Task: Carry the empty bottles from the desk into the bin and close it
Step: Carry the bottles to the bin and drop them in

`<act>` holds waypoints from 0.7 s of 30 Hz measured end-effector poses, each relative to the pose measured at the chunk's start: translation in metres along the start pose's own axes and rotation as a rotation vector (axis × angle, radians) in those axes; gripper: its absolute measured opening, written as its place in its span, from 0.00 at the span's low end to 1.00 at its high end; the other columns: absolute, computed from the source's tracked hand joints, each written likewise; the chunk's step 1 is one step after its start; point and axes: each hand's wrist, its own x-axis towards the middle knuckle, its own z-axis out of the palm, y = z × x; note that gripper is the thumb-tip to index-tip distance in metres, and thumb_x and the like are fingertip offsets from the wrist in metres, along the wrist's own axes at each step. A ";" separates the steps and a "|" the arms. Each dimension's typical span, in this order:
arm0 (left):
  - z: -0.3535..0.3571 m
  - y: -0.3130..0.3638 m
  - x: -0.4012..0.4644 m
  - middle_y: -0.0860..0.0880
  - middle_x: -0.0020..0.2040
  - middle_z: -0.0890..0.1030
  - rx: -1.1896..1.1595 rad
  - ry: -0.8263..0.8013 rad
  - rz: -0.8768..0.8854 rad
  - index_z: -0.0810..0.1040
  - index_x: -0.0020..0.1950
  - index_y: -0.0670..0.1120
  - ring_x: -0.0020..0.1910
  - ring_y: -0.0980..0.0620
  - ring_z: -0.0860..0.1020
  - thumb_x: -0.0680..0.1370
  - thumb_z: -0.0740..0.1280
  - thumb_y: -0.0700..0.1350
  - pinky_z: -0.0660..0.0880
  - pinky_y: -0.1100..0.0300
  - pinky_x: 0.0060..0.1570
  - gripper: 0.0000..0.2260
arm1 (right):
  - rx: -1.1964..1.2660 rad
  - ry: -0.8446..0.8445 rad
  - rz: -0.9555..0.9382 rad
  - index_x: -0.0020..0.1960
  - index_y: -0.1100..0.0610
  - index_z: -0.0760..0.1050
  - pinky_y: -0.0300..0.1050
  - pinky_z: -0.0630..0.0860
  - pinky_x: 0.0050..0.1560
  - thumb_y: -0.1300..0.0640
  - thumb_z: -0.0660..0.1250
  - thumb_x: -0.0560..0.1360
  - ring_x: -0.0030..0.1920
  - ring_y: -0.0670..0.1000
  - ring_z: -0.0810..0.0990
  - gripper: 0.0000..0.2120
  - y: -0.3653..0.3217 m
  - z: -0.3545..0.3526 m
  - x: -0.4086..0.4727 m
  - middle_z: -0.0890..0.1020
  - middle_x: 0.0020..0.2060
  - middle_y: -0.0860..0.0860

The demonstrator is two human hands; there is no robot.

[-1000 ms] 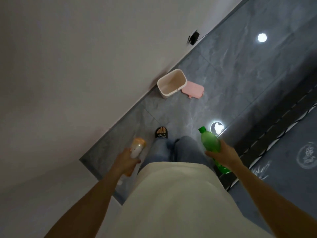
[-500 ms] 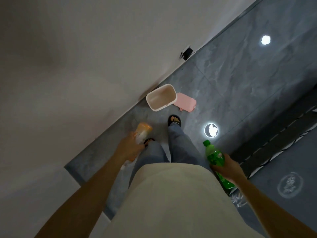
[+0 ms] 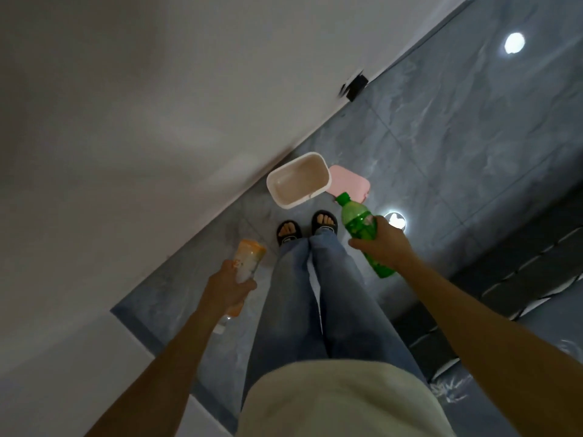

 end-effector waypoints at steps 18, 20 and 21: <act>0.081 0.085 0.350 0.57 0.46 0.80 -0.166 0.236 0.295 0.71 0.58 0.56 0.39 0.62 0.79 0.69 0.73 0.59 0.70 0.66 0.31 0.22 | 1.423 -0.041 0.351 0.73 0.54 0.65 0.62 0.77 0.63 0.48 0.72 0.72 0.58 0.60 0.82 0.33 -0.094 0.219 0.345 0.81 0.59 0.58; 0.088 0.082 0.370 0.58 0.46 0.80 -0.186 0.235 0.323 0.71 0.59 0.56 0.40 0.65 0.80 0.69 0.74 0.57 0.71 0.72 0.28 0.22 | 1.413 -0.021 0.383 0.73 0.55 0.64 0.61 0.76 0.64 0.50 0.76 0.69 0.59 0.59 0.80 0.36 -0.093 0.227 0.370 0.80 0.60 0.57; 0.091 0.081 0.378 0.57 0.46 0.80 -0.192 0.228 0.336 0.71 0.59 0.56 0.40 0.68 0.79 0.69 0.74 0.56 0.72 0.73 0.27 0.22 | 1.393 -0.027 0.409 0.73 0.56 0.64 0.61 0.76 0.65 0.49 0.77 0.68 0.60 0.59 0.79 0.38 -0.093 0.231 0.382 0.79 0.61 0.57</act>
